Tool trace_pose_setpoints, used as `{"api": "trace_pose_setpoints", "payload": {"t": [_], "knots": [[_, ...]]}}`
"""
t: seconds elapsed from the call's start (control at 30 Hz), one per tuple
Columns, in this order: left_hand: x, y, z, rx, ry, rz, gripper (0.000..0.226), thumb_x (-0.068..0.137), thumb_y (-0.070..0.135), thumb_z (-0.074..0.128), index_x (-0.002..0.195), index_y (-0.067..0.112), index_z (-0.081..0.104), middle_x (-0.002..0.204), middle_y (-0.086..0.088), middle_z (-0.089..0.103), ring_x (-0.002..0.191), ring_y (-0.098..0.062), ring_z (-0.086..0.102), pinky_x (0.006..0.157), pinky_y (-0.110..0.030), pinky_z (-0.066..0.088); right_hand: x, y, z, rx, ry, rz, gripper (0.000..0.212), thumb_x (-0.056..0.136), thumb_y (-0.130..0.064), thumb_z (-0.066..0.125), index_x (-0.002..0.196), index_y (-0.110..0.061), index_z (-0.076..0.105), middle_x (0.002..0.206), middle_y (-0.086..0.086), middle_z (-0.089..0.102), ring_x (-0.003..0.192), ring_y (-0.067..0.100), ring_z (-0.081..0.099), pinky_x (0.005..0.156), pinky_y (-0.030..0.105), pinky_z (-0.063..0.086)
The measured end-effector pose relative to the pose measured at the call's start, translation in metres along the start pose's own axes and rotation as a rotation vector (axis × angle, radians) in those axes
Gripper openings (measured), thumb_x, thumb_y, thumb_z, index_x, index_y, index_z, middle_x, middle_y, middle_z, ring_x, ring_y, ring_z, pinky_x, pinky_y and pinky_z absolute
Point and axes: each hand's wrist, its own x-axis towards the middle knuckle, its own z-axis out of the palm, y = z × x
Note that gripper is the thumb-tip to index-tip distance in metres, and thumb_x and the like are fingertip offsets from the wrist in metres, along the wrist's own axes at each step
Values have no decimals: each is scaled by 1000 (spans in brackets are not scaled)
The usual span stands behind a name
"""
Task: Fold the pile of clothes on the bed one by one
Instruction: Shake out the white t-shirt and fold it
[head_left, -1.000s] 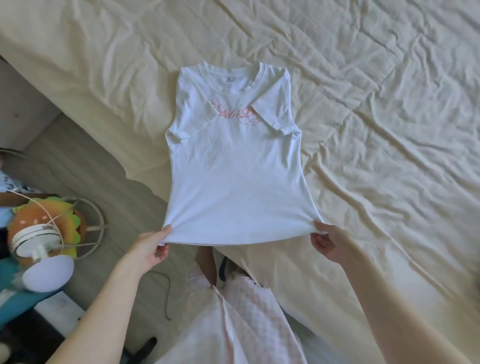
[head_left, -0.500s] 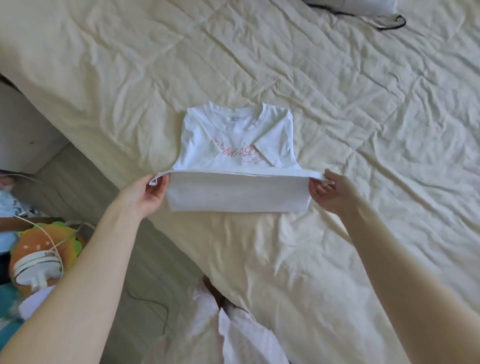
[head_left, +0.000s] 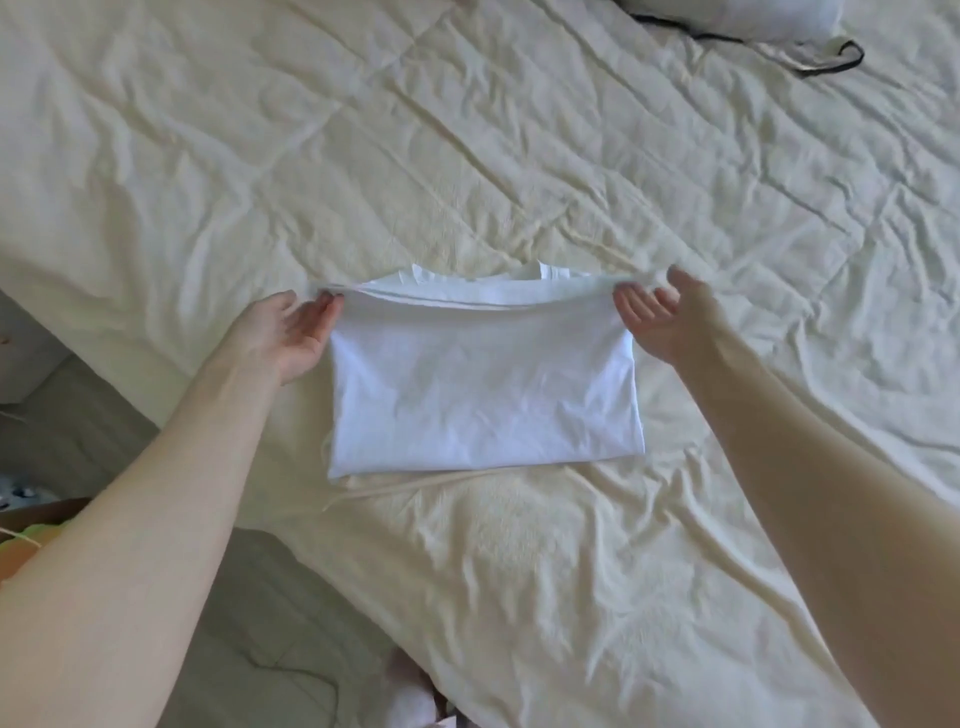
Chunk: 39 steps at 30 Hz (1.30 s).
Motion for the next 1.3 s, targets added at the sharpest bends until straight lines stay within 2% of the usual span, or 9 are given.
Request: {"api": "trace_pose_setpoints", "payload": {"t": [0.1,0.23,0.3,0.43,0.63,0.83,1.0,1.13,1.3], "knots": [[20,-10,-8,120,25,128,34,101,11,35,133,-1,39,117,-14,55,110,-27,57,90,-33,50,11,15,1,-5,-31,-56,48,98,-23,49,141,-6,34,136,15,45,124,30,50,93,39,50],[22,-45,-37,1128,31,768,26,93,3,46,115,7,60,117,-15,63,106,-28,59,87,-27,44,8,60,-8,-968,6,-553,31,97,-19,45,118,0,57,101,3,58,101,17,55,86,38,49],[23,-65,-51,1650,-216,1041,32,94,7,47,123,6,59,133,-17,54,128,-36,44,101,-38,34,10,80,-19,-1460,-154,-861,33,99,-22,45,125,-7,57,128,5,57,124,20,48,103,31,35],[36,-82,-75,2182,-227,896,51,100,35,38,149,30,24,160,0,4,146,-31,-4,114,-52,5,27,90,-36,-2205,-326,-866,48,100,-34,37,147,-24,31,159,3,12,147,22,4,118,46,1],[24,-50,-111,1871,88,940,42,95,20,50,134,4,48,142,-21,40,133,-36,34,104,-45,31,20,67,-78,-2277,4,-875,54,100,-32,35,151,-21,20,160,6,4,147,26,3,116,51,-3],[-2,-77,-129,1188,227,309,34,89,40,60,100,8,60,85,-6,66,66,-21,64,60,-26,54,-36,133,-105,-2178,-325,-1173,55,91,-26,60,141,-13,43,151,15,34,139,33,31,111,58,17],[-11,-90,-120,618,252,30,15,83,16,71,80,8,59,74,-6,58,59,-16,53,47,-20,50,-53,188,-111,-2254,-442,-954,53,91,-28,59,141,-17,44,151,12,34,139,32,32,110,59,20],[-30,-103,-96,592,269,227,5,89,14,63,87,12,59,84,-2,61,76,-17,60,66,-27,51,-40,185,-110,-2223,-518,-747,50,102,-32,28,151,-26,17,160,0,3,147,21,1,116,49,-6],[-76,-132,-33,940,198,819,17,90,16,59,86,8,44,73,2,49,74,-14,45,69,-30,38,-54,142,-93,-1328,-417,-312,33,101,-19,37,128,-12,55,138,4,52,126,16,47,100,21,30]]}}
